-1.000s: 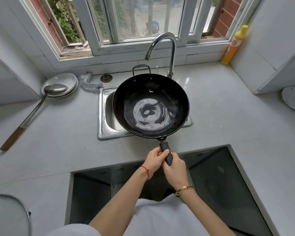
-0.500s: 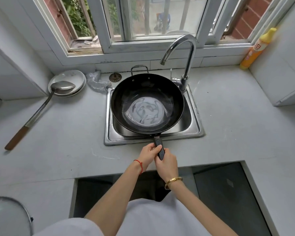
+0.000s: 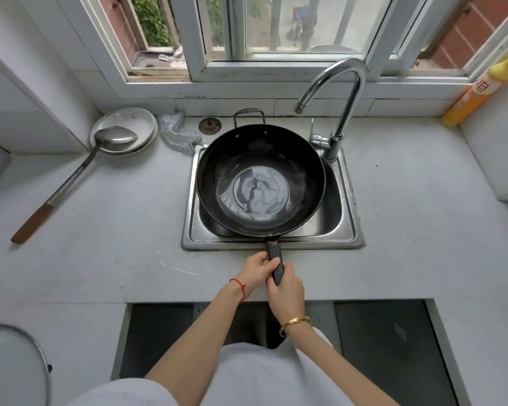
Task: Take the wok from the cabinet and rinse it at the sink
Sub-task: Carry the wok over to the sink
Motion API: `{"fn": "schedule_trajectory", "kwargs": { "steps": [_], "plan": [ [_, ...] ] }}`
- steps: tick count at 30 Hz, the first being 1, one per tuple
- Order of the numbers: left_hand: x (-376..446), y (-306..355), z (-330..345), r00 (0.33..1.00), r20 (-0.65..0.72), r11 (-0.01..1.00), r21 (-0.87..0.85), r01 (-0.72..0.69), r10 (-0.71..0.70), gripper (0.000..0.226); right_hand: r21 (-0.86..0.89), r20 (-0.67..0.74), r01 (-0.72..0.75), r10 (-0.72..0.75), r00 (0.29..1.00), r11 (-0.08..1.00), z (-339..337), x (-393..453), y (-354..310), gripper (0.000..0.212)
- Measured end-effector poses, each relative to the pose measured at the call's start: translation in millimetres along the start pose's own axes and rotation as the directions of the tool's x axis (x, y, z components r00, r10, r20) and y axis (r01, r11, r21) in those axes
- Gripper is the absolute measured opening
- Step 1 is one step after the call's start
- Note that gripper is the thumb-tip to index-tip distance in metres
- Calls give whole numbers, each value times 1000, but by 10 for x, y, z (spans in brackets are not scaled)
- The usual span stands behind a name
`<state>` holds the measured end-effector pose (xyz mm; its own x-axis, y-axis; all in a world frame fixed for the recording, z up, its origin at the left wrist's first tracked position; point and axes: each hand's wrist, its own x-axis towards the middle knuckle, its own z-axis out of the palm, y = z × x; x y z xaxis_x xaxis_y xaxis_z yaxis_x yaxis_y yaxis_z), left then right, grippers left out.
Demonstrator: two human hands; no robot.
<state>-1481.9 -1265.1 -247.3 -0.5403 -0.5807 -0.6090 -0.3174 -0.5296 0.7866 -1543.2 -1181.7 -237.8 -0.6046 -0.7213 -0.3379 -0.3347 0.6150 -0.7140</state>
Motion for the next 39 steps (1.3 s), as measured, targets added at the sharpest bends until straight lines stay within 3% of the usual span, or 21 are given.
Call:
{"fn": "schedule_trajectory", "kwargs": {
  "steps": [7,13,18,22,26,30,32,39],
  "plan": [
    [24,-10,57,999,-33,999,35,25,-23,29,-22,68,-2,4,998,1000,-29,50,66,23],
    [21,-62,69,994,-97,995,77,58,-50,24,-61,231,2,12,973,998,-69,105,143,24],
    [49,-62,53,991,-114,991,107,78,-66,25,-194,328,124,-55,943,973,-228,226,185,26],
    [44,-54,44,993,-93,992,95,80,-71,26,-371,361,277,-137,922,887,-495,455,177,32],
    [7,-19,50,996,-38,997,11,82,-82,21,-234,264,258,-194,945,938,-791,821,25,29],
    [0,-43,38,995,-22,996,-3,95,-95,14,101,89,190,-199,976,977,-977,1346,-278,24],
    [4,-58,32,994,-22,994,4,105,-105,13,220,53,151,-167,985,964,-1051,1637,-464,31],
    [-1,-69,26,991,-15,991,12,132,-132,15,269,55,67,-85,995,961,-1207,2512,-960,58]
  ]
}}
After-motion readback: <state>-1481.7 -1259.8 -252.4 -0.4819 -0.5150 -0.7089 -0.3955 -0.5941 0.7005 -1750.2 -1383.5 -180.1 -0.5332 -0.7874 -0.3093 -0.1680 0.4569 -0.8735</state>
